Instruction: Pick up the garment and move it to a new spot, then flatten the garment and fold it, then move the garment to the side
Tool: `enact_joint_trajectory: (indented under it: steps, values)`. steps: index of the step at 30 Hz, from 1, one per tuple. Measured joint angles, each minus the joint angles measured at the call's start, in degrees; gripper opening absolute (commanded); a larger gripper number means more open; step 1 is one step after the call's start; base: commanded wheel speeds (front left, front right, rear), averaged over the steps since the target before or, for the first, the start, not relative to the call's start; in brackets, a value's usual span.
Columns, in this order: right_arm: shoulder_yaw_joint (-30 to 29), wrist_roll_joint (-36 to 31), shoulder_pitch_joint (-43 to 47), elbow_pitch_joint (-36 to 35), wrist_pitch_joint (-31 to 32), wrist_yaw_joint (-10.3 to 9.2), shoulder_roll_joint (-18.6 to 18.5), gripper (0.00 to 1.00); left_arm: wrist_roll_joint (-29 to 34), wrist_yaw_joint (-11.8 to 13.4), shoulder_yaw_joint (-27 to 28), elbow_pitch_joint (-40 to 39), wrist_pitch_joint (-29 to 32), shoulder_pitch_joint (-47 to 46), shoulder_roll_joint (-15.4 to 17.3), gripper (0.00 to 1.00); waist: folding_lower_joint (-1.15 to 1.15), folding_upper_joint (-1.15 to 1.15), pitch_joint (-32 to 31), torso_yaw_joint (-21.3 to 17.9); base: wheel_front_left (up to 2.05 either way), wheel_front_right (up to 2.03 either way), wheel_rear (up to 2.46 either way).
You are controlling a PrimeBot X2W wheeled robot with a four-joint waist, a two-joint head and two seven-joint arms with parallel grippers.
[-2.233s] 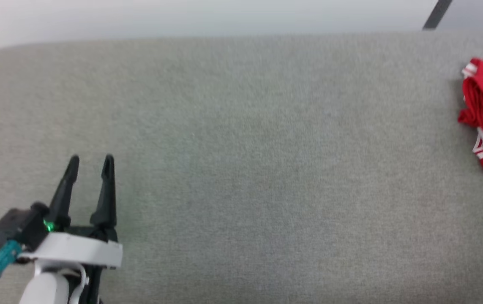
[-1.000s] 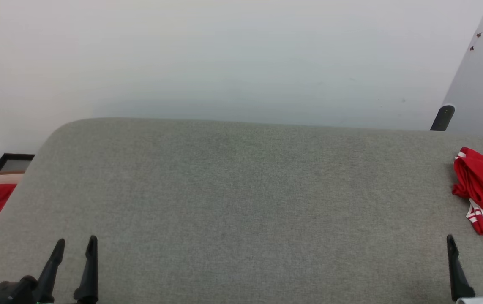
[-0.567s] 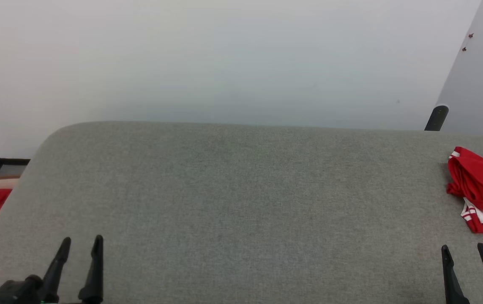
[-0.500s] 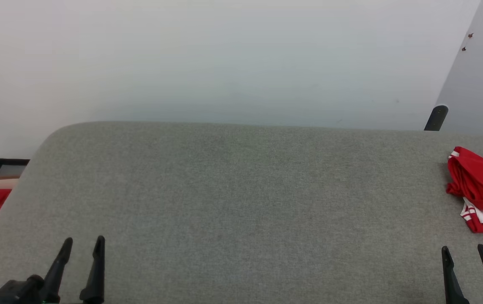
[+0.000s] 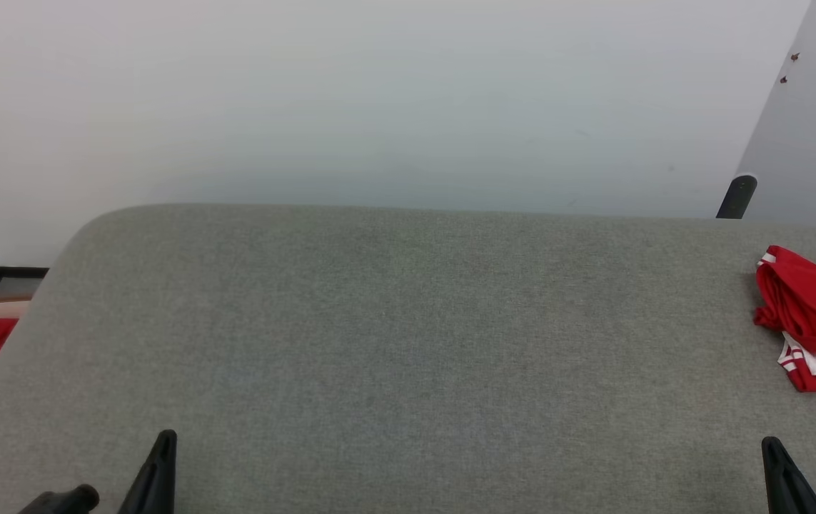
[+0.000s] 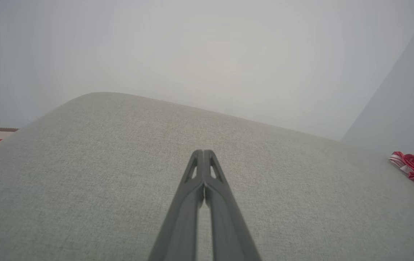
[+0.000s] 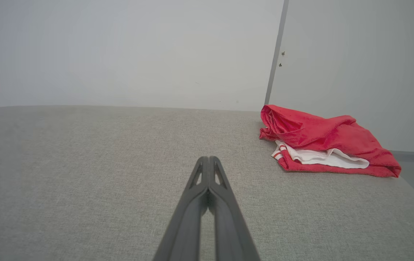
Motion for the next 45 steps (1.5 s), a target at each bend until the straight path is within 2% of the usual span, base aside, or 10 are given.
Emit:
enact_joint_trajectory:
  steps: [23,45]
  values:
    - [0.2,24.8,-3.2,0.9,5.5,-0.01,1.1,0.00,-18.2,0.0,2.2,1.1,6.0,-3.0,-3.8,0.00,0.00,0.00,0.9,-0.8,0.00,0.00,0.00]
    - [0.4,43.1,-6.4,1.8,10.0,-0.01,2.2,0.00,-31.8,0.0,3.9,1.8,10.4,-6.0,-6.7,0.00,0.00,0.00,1.8,-1.6,0.00,0.00,0.00]
